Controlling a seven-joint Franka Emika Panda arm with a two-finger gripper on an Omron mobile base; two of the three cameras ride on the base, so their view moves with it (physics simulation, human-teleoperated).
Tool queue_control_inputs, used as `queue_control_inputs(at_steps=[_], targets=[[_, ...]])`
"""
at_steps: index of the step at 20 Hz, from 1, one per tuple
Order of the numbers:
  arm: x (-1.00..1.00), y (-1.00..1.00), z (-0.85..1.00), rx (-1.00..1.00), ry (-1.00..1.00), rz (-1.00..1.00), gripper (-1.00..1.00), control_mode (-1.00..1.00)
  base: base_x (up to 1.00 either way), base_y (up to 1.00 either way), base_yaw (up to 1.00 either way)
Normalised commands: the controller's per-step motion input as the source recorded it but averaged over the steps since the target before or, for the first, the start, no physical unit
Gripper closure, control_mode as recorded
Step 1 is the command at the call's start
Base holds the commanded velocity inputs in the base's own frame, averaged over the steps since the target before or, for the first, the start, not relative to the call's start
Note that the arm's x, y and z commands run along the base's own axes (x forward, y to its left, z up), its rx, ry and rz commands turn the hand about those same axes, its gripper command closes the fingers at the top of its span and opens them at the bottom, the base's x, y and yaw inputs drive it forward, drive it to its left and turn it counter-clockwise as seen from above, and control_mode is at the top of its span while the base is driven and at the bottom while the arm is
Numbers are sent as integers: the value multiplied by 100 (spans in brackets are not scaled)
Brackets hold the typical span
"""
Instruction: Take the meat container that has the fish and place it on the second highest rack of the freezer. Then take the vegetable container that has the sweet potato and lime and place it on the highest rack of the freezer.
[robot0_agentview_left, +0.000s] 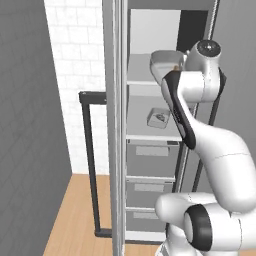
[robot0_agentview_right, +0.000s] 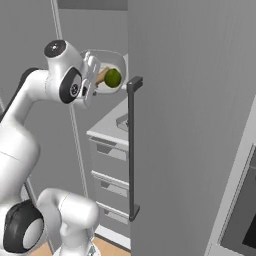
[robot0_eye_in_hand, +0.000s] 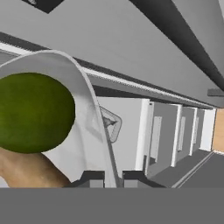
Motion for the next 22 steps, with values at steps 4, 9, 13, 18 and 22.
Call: queue_control_inputs(at_steps=[4, 9, 13, 18, 22], targets=[[72, 0, 0, 0, 0, 0, 100, -100, 0, 0, 0], [63, -7, 0, 0, 0, 0, 100, -100, 0, 0, 0], [51, -17, 0, 1, 0, 0, 100, -100, 0, 0, 0], [40, -17, 0, 1, 0, 0, 100, -100, 0, 0, 0], [43, 0, 0, 0, 0, 0, 100, -100, 0, 0, 0]])
